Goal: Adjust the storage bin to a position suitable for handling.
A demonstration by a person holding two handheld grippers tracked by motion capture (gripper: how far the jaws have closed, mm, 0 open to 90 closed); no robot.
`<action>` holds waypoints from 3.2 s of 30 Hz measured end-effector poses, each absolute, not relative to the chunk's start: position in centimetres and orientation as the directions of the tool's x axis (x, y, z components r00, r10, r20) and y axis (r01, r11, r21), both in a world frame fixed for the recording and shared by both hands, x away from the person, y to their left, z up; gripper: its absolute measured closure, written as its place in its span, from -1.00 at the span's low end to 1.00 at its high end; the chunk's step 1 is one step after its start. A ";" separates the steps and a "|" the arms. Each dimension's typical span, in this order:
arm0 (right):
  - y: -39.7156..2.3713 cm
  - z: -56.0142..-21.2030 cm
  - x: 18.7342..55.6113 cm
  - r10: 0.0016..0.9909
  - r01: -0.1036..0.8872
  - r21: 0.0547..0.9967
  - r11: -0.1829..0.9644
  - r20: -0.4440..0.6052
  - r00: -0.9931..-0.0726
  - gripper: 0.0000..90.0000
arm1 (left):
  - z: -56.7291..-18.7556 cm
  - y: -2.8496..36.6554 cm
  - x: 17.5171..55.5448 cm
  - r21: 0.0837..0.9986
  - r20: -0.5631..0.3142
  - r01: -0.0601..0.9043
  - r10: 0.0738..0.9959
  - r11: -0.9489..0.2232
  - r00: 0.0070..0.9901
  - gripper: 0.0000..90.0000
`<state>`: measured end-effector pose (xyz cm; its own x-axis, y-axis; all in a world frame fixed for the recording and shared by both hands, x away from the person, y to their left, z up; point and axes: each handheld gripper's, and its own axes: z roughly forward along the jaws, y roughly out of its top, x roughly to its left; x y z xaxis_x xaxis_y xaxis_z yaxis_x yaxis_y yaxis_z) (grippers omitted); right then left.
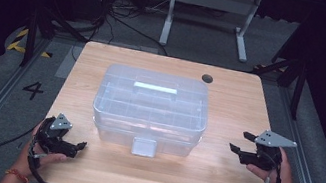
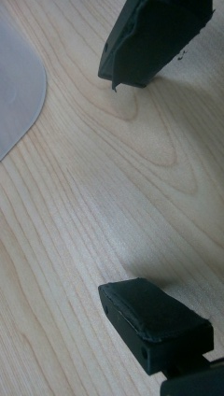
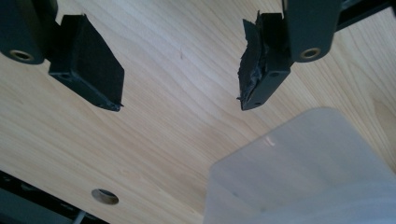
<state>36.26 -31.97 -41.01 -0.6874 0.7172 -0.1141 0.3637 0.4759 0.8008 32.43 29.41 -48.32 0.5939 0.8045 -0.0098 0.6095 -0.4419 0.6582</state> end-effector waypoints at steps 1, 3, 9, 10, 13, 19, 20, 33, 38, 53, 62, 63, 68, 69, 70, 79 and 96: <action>-31.7 -40.1 36.5 0.713 0.354 0.818 0.454 -0.096 -0.694 -0.30 | -48.3 29.4 32.4 0.658 -0.010 0.610 0.805 -0.442 0.594 -0.96; -31.5 -39.7 36.6 0.711 0.344 0.823 0.451 -0.099 -0.696 -0.30 | -48.3 29.4 32.4 0.658 -0.012 0.611 0.806 -0.439 0.592 -0.96; -30.1 -37.5 37.3 0.690 0.300 0.842 0.449 -0.113 -0.715 -0.30 | -48.3 29.4 32.4 0.658 -0.010 0.610 0.804 -0.442 0.594 -0.96; -29.8 -37.2 37.4 0.685 0.293 0.845 0.447 -0.113 -0.720 -0.29 | -48.3 29.4 32.4 0.658 -0.009 0.609 0.804 -0.442 0.594 -0.96; -29.1 -36.6 37.8 0.675 0.275 0.848 0.453 -0.124 -0.728 -0.29 | -48.3 29.4 32.4 0.658 -0.012 0.611 0.806 -0.440 0.592 -0.96; -28.3 -35.4 38.0 0.668 0.245 0.865 0.437 -0.130 -0.733 -0.28 | -48.3 29.4 32.4 0.658 -0.010 0.609 0.805 -0.442 0.594 -0.96; -28.1 -35.2 38.0 0.666 0.238 0.867 0.438 -0.135 -0.733 -0.28 | -48.3 29.4 32.4 0.658 -0.009 0.609 0.805 -0.442 0.594 -0.96; -26.5 -33.5 38.4 0.638 0.198 0.872 0.447 -0.156 -0.754 -0.27 | -48.3 29.4 32.4 0.658 -0.009 0.609 0.805 -0.442 0.594 -0.96; -26.0 -33.1 38.6 0.635 0.186 0.880 0.438 -0.156 -0.757 -0.25 | -48.3 29.4 32.4 0.658 -0.009 0.609 0.805 -0.442 0.594 -0.96; -23.4 -32.5 39.6 0.605 0.162 0.886 0.435 -0.154 -0.782 -0.25 | -48.3 29.4 32.4 0.658 -0.010 0.610 0.805 -0.441 0.593 -0.96; -21.6 -32.2 40.0 0.577 0.150 0.882 0.446 -0.156 -0.801 -0.24 | -48.3 29.4 32.4 0.658 -0.009 0.609 0.805 -0.442 0.594 -0.96; -21.6 -32.2 40.0 0.577 0.150 0.882 0.446 -0.156 -0.801 -0.24 | -48.3 29.4 32.4 0.658 -0.009 0.609 0.805 -0.442 0.594 -0.96; -20.6 -32.0 40.1 0.567 0.146 0.884 0.443 -0.150 -0.810 -0.24 | -48.3 29.4 32.4 0.658 -0.009 0.609 0.805 -0.442 0.594 -0.96; -20.5 -32.0 40.2 0.564 0.144 0.884 0.444 -0.151 -0.812 -0.24 | -48.3 29.4 32.4 0.658 -0.009 0.609 0.804 -0.442 0.594 -0.96; -20.3 -31.9 40.2 0.561 0.145 0.884 0.445 -0.149 -0.814 -0.24 | -48.3 29.4 32.4 0.659 -0.009 0.609 0.805 -0.442 0.594 -0.96; -18.6 -31.6 40.6 0.535 0.124 0.876 0.467 -0.168 -0.828 -0.23 | -48.3 29.4 32.4 0.658 -0.010 0.609 0.805 -0.442 0.594 -0.96; -15.6 -31.0 41.3 0.479 0.108 0.862 0.495 -0.167 -0.862 -0.23 | -48.3 29.4 32.4 0.658 -0.010 0.609 0.805 -0.442 0.594 -0.96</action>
